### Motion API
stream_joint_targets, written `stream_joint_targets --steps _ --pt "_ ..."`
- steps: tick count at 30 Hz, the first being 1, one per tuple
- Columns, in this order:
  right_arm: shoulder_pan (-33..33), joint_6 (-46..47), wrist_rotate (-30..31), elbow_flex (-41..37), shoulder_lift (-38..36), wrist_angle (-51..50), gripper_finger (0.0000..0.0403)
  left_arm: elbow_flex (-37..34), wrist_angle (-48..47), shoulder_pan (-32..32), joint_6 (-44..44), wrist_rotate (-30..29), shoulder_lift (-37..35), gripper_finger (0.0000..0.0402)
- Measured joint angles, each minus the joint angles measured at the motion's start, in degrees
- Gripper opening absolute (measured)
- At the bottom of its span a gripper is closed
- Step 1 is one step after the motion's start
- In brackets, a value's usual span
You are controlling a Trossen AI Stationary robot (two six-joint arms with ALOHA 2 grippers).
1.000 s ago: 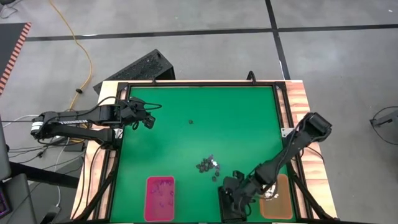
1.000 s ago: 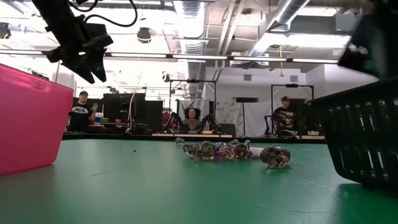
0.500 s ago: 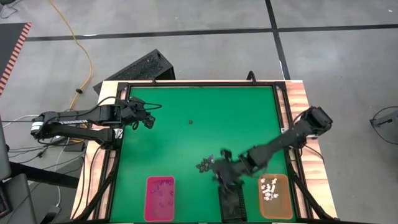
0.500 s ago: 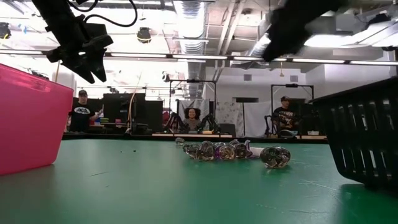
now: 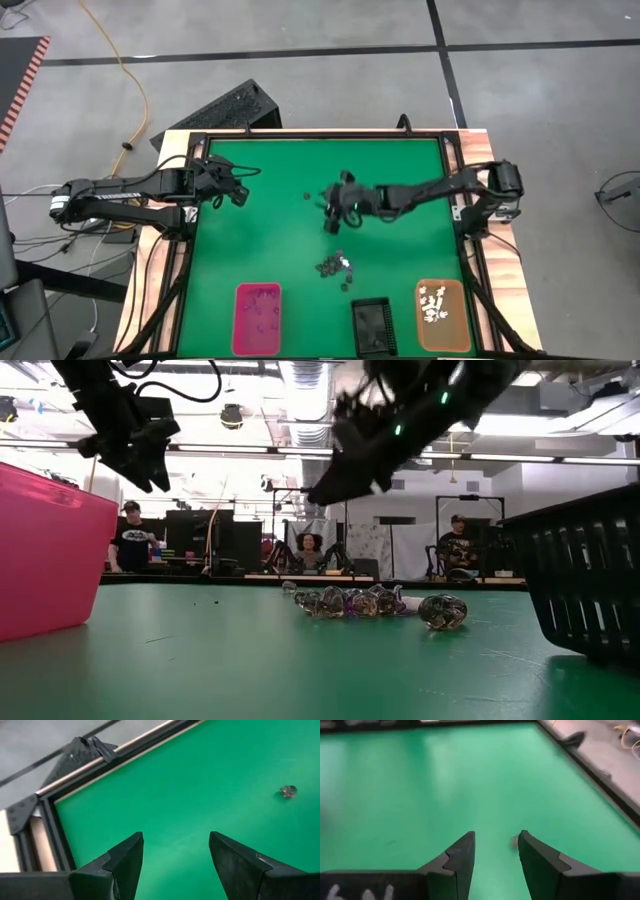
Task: Sort Halloween decoration
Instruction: Put the black skull toy into the black organizing bin
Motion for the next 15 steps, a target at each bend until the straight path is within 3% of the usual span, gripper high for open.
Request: stream_joint_targets --steps 5,15 --pt "-5.88 -1.28 -5.86 -0.58 5.3 10.38 0.0176 0.0 0.07 0.03 0.52 -2.48 -0.02 0.0219" --pt "-9.67 -1.28 -6.35 5.58 19.39 13.74 0.0176 0.0 0.2 0.96 1.83 -3.08 0.0 0.0219"
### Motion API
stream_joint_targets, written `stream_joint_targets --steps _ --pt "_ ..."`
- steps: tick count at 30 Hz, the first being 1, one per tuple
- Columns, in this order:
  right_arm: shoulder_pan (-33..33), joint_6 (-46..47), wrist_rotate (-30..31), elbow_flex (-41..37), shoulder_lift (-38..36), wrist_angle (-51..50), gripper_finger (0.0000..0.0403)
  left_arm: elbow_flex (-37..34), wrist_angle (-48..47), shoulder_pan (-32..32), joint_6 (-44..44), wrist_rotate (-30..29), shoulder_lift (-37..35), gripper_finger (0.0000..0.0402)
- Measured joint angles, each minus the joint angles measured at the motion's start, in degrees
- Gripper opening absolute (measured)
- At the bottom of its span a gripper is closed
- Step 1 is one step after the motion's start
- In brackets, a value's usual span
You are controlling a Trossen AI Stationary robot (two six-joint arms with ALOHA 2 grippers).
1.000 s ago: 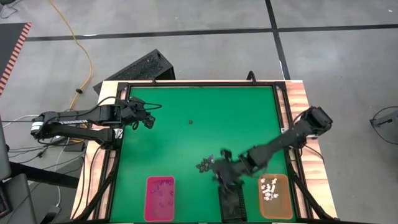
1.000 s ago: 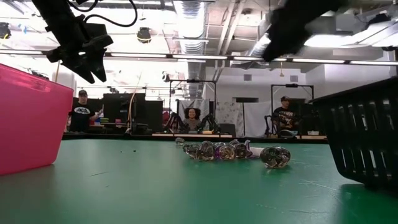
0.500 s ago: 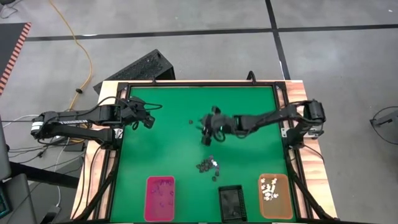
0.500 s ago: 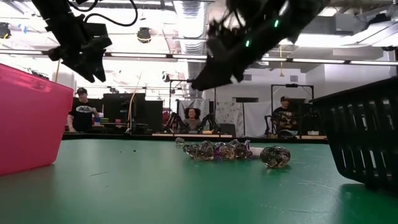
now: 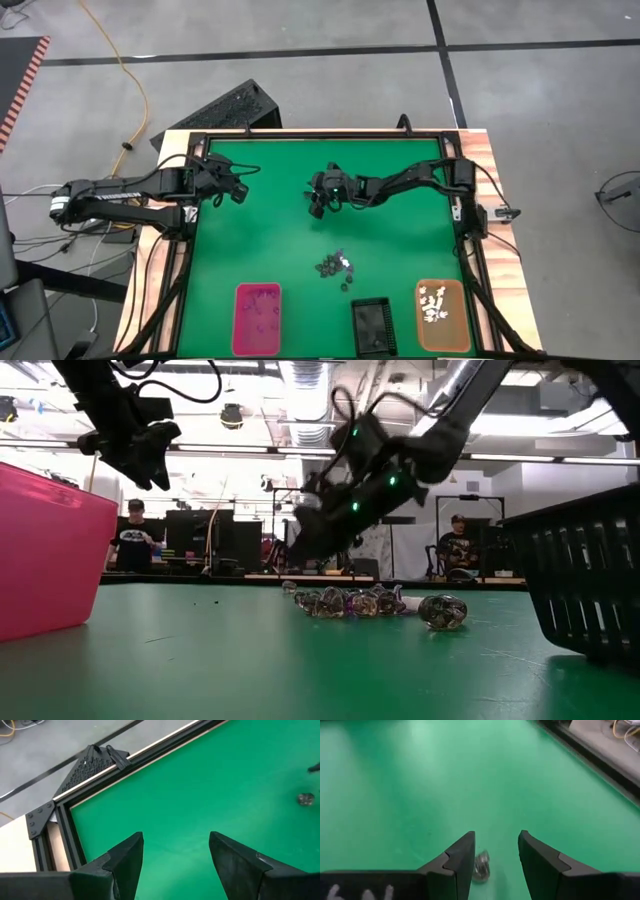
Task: Sort Halloween decoration
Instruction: Put the black skull toy into the black organizing bin
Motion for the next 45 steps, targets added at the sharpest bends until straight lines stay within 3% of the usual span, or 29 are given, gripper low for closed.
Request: stream_joint_targets --steps 9,15,22,26,32,37,45 --pt "-0.96 2.37 -2.82 3.47 8.58 3.81 0.0176 0.0 0.25 2.23 1.54 -0.89 -0.01 0.0219" --pt "-0.93 7.17 -2.23 3.58 10.23 3.94 0.0172 0.0 0.33 4.16 2.64 -0.74 0.0 0.0219" --pt "-0.42 6.94 -0.37 3.58 10.58 3.3 0.0111 0.0 0.39 5.48 2.67 -0.68 0.0 0.0219" --pt "0.04 7.15 -0.55 3.53 10.52 3.41 0.0107 0.0 0.39 5.52 2.44 -0.42 -0.02 0.0219" --pt "1.59 7.15 -1.42 3.09 6.34 -0.39 0.0108 0.0 0.38 5.49 2.15 -0.24 -0.02 0.0219" --pt "4.83 6.65 -1.86 3.33 -1.95 -5.36 0.0114 -0.02 0.37 5.53 1.64 -0.24 -0.02 0.0219" --pt "16.97 11.89 -1.49 3.29 -15.81 -19.68 0.0113 -0.02 0.37 5.64 -0.7 0.44 0.0 0.0219"
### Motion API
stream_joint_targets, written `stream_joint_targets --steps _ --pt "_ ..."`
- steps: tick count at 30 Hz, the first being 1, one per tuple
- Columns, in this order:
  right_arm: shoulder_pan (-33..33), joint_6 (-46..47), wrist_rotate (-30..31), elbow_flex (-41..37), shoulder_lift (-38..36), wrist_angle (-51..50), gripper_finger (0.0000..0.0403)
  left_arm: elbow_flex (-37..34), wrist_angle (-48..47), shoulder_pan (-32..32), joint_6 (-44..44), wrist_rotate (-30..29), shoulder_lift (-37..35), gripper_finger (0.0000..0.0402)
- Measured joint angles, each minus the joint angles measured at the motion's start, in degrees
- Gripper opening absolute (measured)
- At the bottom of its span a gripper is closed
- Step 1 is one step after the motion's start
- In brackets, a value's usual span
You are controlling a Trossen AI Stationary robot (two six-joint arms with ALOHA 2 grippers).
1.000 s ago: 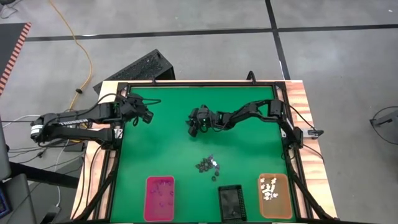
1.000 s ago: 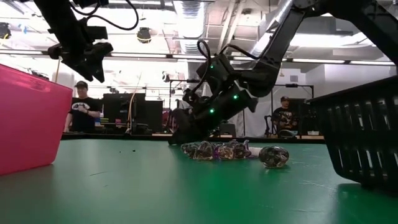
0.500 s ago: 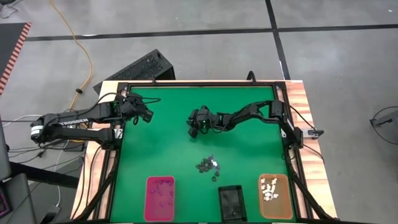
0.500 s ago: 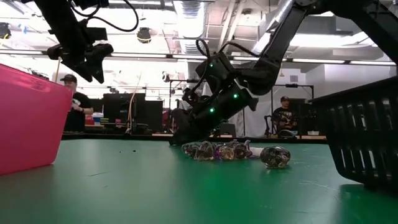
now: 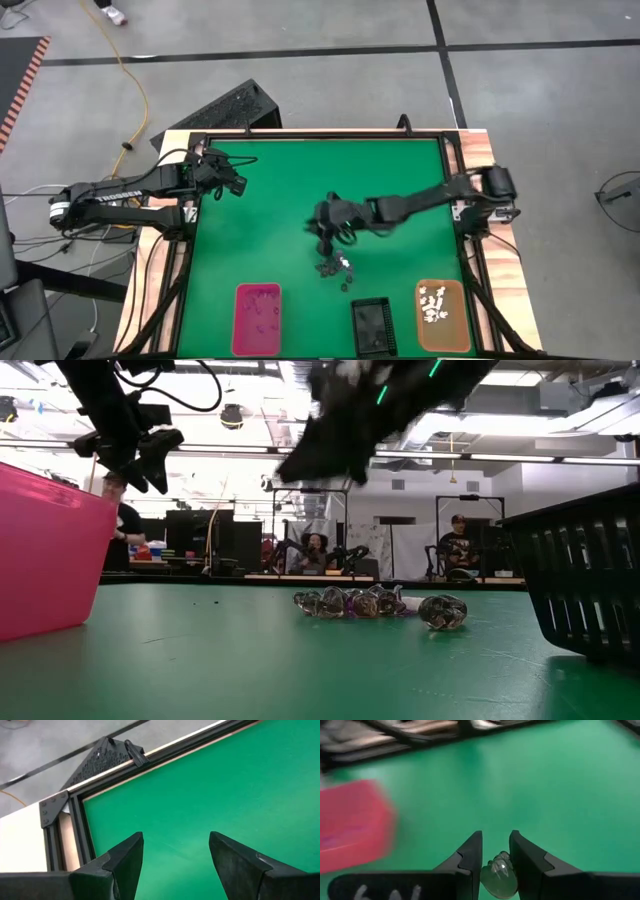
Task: Sort Halloween decoration
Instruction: Put the black skull toy into the black organizing bin
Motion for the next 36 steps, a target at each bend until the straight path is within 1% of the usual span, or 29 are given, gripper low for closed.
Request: stream_joint_targets --steps 4,8,13,16,18,23,29,32,36 --pt "9.02 5.95 0.59 0.02 -4.85 -6.08 0.0115 0.0 -0.02 0.0 -1.78 1.52 -0.01 0.0219" --pt "18.44 14.53 3.84 0.0 -7.26 -10.81 0.0115 0.0 -0.04 0.0 -4.42 2.93 -0.02 0.0219" --pt "29.07 28.37 8.97 0.01 -7.46 -17.02 0.0116 0.0 -0.04 0.0 -6.14 5.26 0.0 0.0219" --pt "33.82 35.65 12.54 0.0 -7.47 -21.1 0.0117 0.0 -0.04 0.0 -6.25 5.92 0.0 0.0219" --pt "36.35 39.15 13.79 0.0 -7.47 -23.79 0.0117 0.0 -0.04 0.0 -6.34 5.97 0.0 0.0219" --pt "39.5 40.66 13.52 0.02 -6.46 -26.28 0.0117 0.0 -0.07 -0.01 -7.76 6.43 -0.01 0.0219" --pt "39.17 40.69 10.91 0.02 -4.91 -27.01 0.012 0.0 -0.24 0.0 -7.74 7.49 0.0 0.0219" --pt "39.16 40.65 10.27 0.02 -4.45 -28.45 0.0135 -0.02 -0.36 -0.01 -7.72 7.92 -0.02 0.0219" --pt "38.63 40.64 7.94 0.07 -4.04 -29.02 0.0176 -0.02 -0.39 0.0 -7.35 8.39 -0.02 0.0219"
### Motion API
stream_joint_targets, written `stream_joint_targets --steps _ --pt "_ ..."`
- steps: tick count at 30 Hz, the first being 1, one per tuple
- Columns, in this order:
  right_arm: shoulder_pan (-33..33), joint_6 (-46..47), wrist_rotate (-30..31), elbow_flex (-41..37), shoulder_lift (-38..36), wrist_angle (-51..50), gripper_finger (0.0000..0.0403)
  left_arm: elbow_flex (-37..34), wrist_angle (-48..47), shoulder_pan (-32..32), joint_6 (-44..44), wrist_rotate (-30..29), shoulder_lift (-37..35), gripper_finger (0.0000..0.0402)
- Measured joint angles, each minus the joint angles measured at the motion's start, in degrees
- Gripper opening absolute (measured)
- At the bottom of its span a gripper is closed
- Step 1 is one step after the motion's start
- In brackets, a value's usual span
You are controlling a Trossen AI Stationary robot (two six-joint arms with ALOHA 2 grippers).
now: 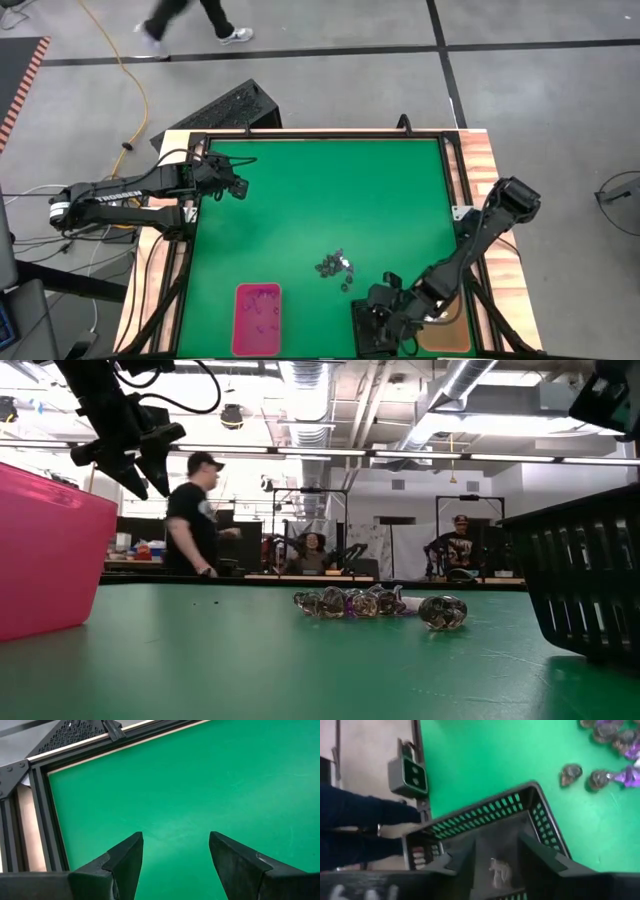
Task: Sort Halloween decoration
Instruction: Put the black skull toy into the black organizing bin
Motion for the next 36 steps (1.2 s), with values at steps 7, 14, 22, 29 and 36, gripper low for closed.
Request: stream_joint_targets --steps 7,14,22,29,36 --pt "-3.73 -1.45 -4.41 -0.02 0.13 -0.39 0.0229 0.0 -0.02 -0.01 0.64 -0.1 0.0 0.0219" --pt "-12.43 -11.28 -4.5 -0.02 0.13 -2.57 0.0213 0.0 -0.06 -0.02 0.69 -0.74 0.01 0.0219" --pt "-18.05 -16.08 -6.44 -0.02 0.51 -4.15 0.0201 0.0 -0.11 0.0 1.17 -1.65 0.0 0.0219" --pt "-18.72 -14.22 -6.54 -0.19 3.53 -3.62 0.02 0.0 -0.07 0.0 1.78 -2.14 0.02 0.0219" --pt "-18.97 -13.04 -10.15 -0.09 8.92 -0.86 0.02 0.0 -0.05 0.02 1.78 -2.49 0.03 0.0219"
